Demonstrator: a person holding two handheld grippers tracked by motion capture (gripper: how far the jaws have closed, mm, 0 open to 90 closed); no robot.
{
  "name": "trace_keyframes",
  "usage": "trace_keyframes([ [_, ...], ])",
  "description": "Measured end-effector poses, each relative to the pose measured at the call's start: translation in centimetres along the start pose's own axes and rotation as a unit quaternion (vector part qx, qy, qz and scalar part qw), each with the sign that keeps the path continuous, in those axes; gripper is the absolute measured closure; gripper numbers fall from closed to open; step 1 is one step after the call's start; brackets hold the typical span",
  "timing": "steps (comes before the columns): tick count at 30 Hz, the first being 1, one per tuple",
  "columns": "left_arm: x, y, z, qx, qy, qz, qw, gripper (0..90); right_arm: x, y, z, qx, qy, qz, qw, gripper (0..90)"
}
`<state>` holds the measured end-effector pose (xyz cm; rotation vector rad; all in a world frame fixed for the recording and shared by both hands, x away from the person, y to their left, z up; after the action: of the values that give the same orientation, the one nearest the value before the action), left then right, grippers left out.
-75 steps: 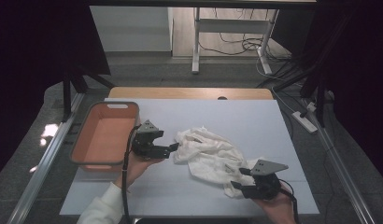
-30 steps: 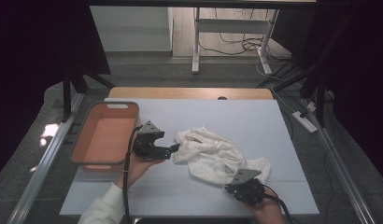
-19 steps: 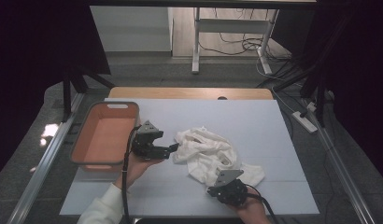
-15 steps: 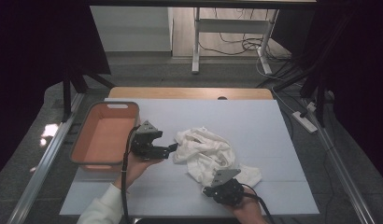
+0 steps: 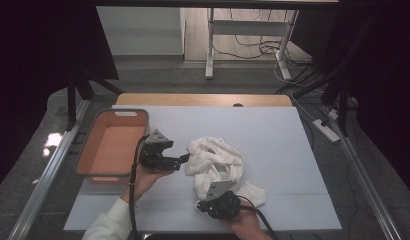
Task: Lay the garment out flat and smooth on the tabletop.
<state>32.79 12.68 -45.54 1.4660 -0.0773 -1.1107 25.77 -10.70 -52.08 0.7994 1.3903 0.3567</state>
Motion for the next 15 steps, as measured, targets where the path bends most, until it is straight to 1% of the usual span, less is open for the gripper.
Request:
trace_keyframes([
  [1, 0.0, 0.0, 0.0, 0.0, 0.0, 0.0, 1.0, 18.6, 0.1, 0.0, 0.0, -0.003, -0.001, -0.001, 1.0, 86.1],
  [4, -0.1, 0.0, -0.1, -0.001, 0.0, 0.0, 1.0, 18.7, 0.2, 0.1, 0.1, 0.003, 0.0, 0.004, 1.0, 85.7],
  [6, -0.1, 0.0, -0.1, 0.0, 0.0, 0.001, 1.0, 18.6, 0.2, 0.1, 0.2, 0.006, 0.003, 0.007, 1.0, 83.4],
  [7, -0.1, 0.0, -0.1, 0.0, -0.001, 0.001, 1.0, 18.7, 0.0, 0.1, 0.2, 0.005, 0.004, 0.008, 0.9999, 77.2],
  [9, -0.2, 0.0, 0.0, 0.0, -0.001, 0.001, 1.0, 18.7, -0.7, 0.3, 0.3, 0.011, 0.007, 0.029, 0.9995, 64.6],
  [10, -0.2, 0.0, 0.0, 0.0, -0.002, 0.002, 1.0, 18.7, -1.4, 0.5, 0.4, 0.017, 0.007, 0.041, 0.999, 59.8],
  [12, -0.3, 0.0, -0.1, -0.002, -0.002, 0.003, 1.0, 18.7, -2.9, 0.9, 1.1, 0.025, -0.007, 0.067, 0.9974, 53.9],
  [13, -0.3, 0.0, -0.2, -0.003, -0.003, 0.003, 1.0, 18.7, -3.8, 1.1, 1.5, 0.031, -0.018, 0.079, 0.9963, 51.1],
  [15, -0.2, 0.0, -0.2, -0.004, -0.002, 0.002, 1.0, 18.7, -5.2, 1.2, 2.7, 0.044, -0.041, 0.1, 0.9931, 48.9],
])
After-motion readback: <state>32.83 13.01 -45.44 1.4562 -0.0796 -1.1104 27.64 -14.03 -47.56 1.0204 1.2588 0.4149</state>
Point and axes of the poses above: each handheld gripper's, and its own axes: x roughly forward along the jaws, y roughly out of its top, z roughly to its right, the point moved 1 cm from there along x, roughly forward along the jaws, and after that the axes turned 1 degree about -y, right-handed, at the moved point
